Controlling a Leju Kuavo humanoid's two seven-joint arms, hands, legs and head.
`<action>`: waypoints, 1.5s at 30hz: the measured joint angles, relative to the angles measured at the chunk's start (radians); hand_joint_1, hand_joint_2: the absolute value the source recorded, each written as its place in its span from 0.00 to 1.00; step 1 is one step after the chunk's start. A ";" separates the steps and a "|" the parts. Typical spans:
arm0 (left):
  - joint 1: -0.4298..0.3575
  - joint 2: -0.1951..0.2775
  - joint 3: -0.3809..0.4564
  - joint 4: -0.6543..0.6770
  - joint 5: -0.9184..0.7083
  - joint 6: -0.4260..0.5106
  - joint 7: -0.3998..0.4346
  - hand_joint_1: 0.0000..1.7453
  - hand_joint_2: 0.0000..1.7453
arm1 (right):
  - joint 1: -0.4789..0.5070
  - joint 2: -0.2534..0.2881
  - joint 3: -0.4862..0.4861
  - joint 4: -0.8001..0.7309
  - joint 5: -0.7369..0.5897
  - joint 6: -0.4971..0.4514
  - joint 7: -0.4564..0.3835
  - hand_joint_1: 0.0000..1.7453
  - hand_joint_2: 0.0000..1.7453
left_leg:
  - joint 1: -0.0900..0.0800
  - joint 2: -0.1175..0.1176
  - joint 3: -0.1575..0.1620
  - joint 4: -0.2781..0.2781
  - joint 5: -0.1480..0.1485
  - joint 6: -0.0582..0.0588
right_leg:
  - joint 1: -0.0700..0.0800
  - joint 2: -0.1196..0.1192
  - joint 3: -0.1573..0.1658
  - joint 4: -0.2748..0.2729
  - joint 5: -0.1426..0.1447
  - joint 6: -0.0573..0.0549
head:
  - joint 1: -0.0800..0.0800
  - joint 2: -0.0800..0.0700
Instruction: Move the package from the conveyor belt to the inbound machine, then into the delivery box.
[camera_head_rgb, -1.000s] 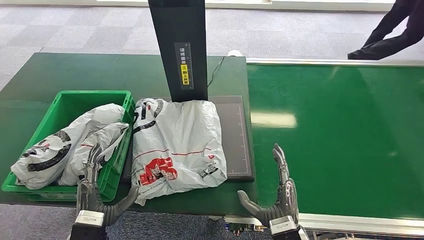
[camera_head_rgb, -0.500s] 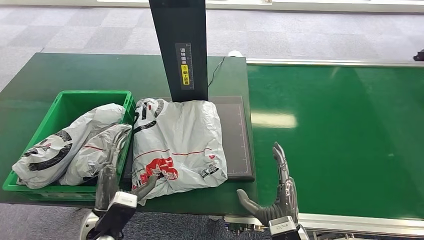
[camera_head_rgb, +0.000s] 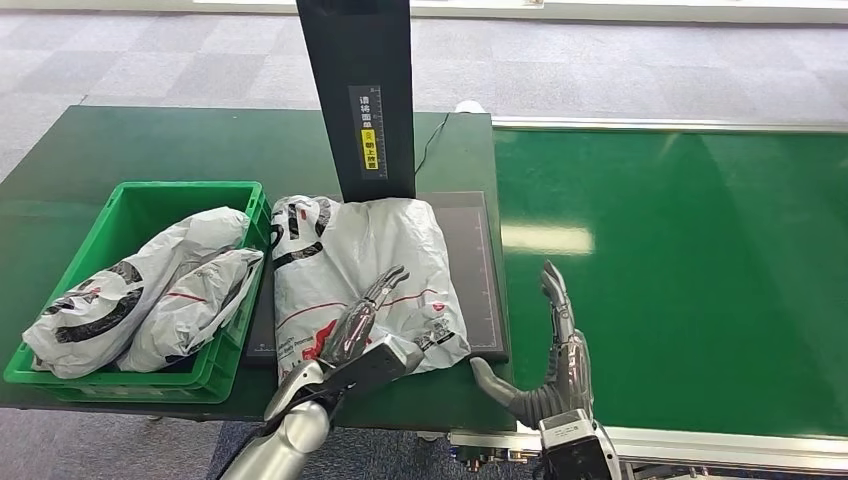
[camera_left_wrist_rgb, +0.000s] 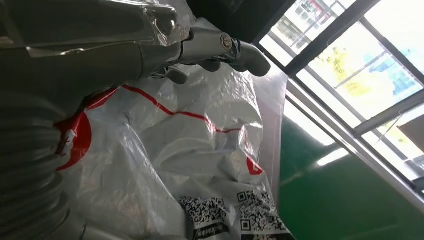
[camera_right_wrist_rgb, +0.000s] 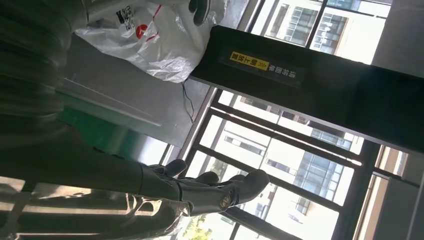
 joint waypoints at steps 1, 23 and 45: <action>-0.026 -0.006 -0.008 0.042 0.004 0.000 -0.002 0.00 1.00 | -0.005 -0.001 0.001 0.006 -0.003 -0.004 0.000 0.00 1.00 | 0.000 0.000 0.000 0.000 0.000 0.000 | 0.000 0.000 0.000 0.000 0.000 0.000 | 0.000 0.000; -0.277 -0.052 -0.063 0.500 0.044 -0.011 -0.011 0.27 1.00 | -0.033 -0.035 0.038 0.061 -0.020 -0.029 -0.001 0.00 1.00 | 0.000 0.000 0.003 0.000 0.001 0.001 | 0.000 0.000 0.004 0.000 0.000 0.000 | 0.000 0.000; -0.320 -0.055 -0.097 0.556 0.013 -0.008 -0.003 1.00 1.00 | -0.040 -0.041 0.041 0.070 0.001 -0.040 -0.002 0.00 1.00 | 0.000 -0.001 0.005 0.000 0.001 0.001 | 0.000 -0.001 0.006 0.000 0.000 0.000 | 0.000 0.000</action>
